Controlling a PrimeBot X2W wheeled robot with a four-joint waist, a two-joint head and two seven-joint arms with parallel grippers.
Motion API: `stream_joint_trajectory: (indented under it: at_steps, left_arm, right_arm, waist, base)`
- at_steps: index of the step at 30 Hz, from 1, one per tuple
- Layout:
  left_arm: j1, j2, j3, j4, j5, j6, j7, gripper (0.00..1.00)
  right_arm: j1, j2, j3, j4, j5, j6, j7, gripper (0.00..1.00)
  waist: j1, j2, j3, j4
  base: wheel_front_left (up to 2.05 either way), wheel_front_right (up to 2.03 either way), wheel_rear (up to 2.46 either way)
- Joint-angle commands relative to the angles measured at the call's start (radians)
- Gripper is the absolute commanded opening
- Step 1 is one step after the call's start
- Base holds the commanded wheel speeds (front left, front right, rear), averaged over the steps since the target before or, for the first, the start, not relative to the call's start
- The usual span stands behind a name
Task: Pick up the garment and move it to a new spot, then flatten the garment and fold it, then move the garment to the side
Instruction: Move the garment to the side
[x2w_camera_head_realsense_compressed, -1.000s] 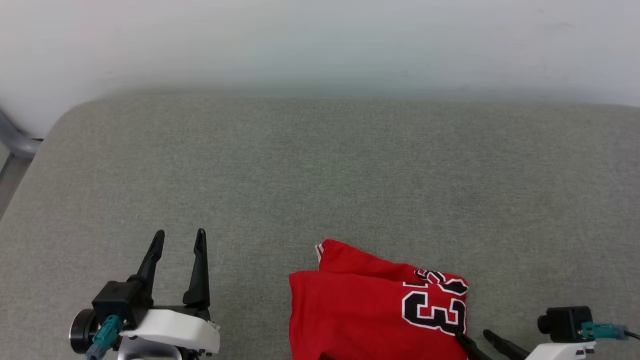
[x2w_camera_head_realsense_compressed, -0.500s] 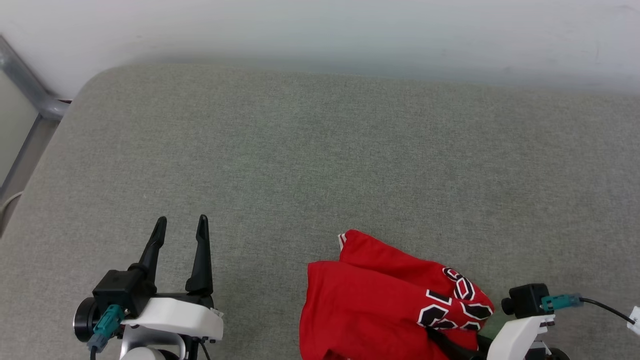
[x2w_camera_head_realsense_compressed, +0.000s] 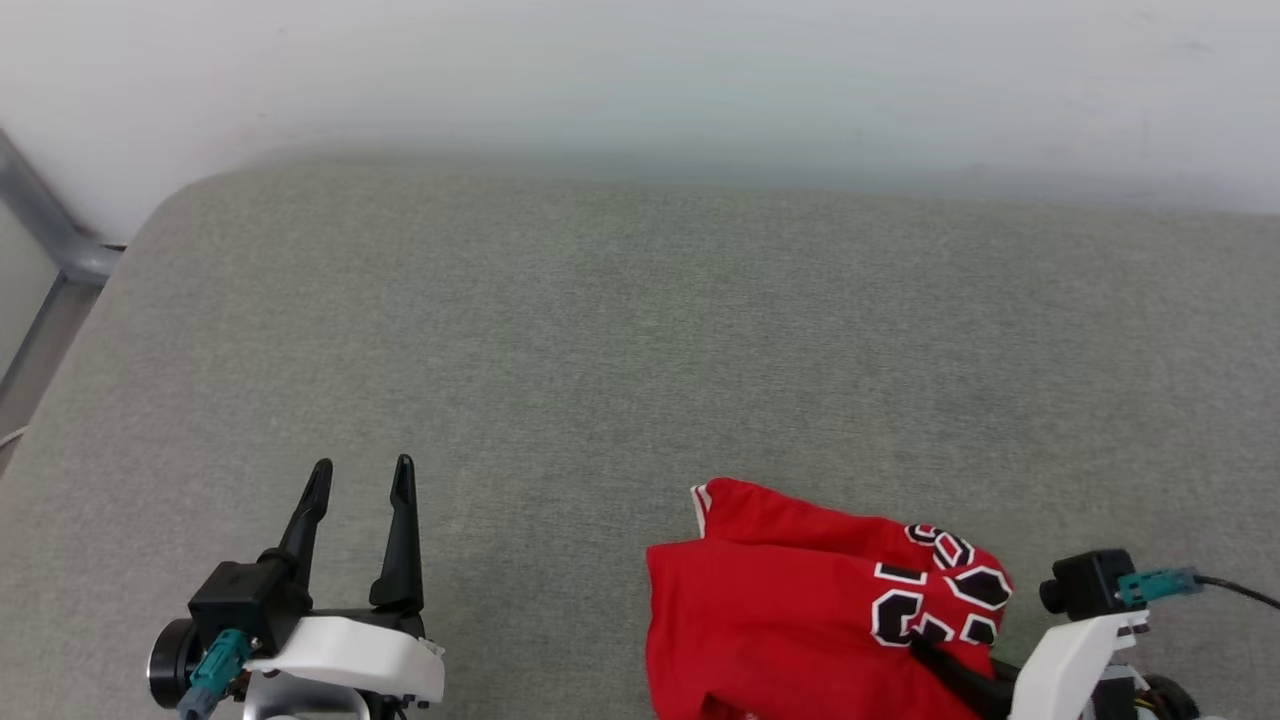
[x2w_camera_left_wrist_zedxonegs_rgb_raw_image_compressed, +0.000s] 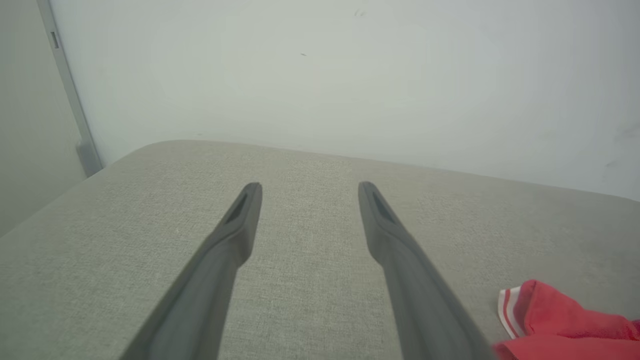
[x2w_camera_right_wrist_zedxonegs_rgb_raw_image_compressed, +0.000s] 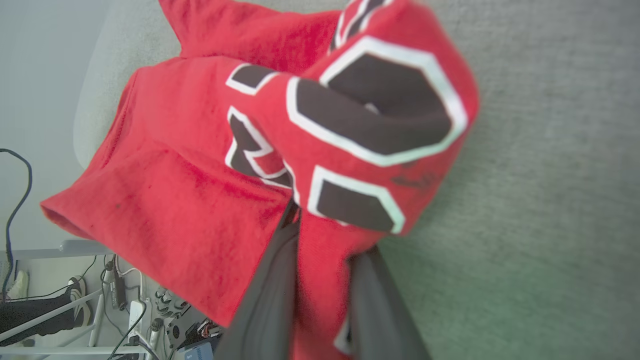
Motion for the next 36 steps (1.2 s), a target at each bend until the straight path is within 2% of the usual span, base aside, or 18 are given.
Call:
stream_joint_trajectory:
  at_steps: [1,9,14,22,28,34,36]
  left_arm:
    - [0.012,-0.004,0.001,-0.006,0.008,-0.005,-0.002,1.00]
    - [0.009,-0.015,0.005,-0.047,0.032,-0.018,-0.002,1.00]
    - [-0.032,-0.002,-0.006,-0.088,0.056,-0.034,-0.002,1.00]
    - [-0.114,0.049,-0.034,-0.185,0.101,-0.056,0.033,1.00]
    - [-0.188,0.096,-0.053,-0.295,0.144,-0.073,0.100,1.00]
    - [-0.249,0.126,-0.066,-0.369,0.165,-0.088,0.153,1.00]
    - [-0.285,0.140,-0.074,-0.400,0.175,-0.097,0.176,1.00]
  right_arm:
    - [-0.009,-0.023,-0.019,-0.015,-0.014,-0.001,0.012,0.00]
    - [-0.055,-0.099,-0.094,-0.056,-0.092,-0.001,0.095,0.00]
    - [-0.130,-0.101,-0.105,-0.068,-0.128,-0.001,0.123,0.00]
    - [-0.318,-0.110,-0.092,-0.021,-0.213,-0.002,0.102,0.00]
    - [-0.460,-0.134,-0.150,0.074,-0.298,-0.002,0.092,0.00]
    - [-0.558,-0.165,-0.222,0.150,-0.371,-0.002,0.073,0.00]
    - [-0.611,-0.179,-0.273,0.198,-0.408,-0.002,0.046,0.00]
  waist:
    - [-0.0001,-0.0001,-0.014,-0.042]
    - [-0.0001,-0.0001,0.031,-0.229]
    - [-0.0001,-0.0001,0.119,-0.351]
    - [-0.0001,-0.0001,0.286,-0.507]
    - [-0.0001,-0.0001,0.408,-0.565]
    - [-0.0001,-0.0001,0.498,-0.578]
    - [-0.0001,-0.0001,0.548,-0.571]
  base:
    - [0.00,0.00,0.00]
    - [0.00,0.00,0.00]
    - [0.00,0.00,0.00]
    - [0.00,0.00,0.00]
    - [0.00,0.00,0.00]
    - [0.00,0.00,0.00]
    - [0.00,0.00,0.00]
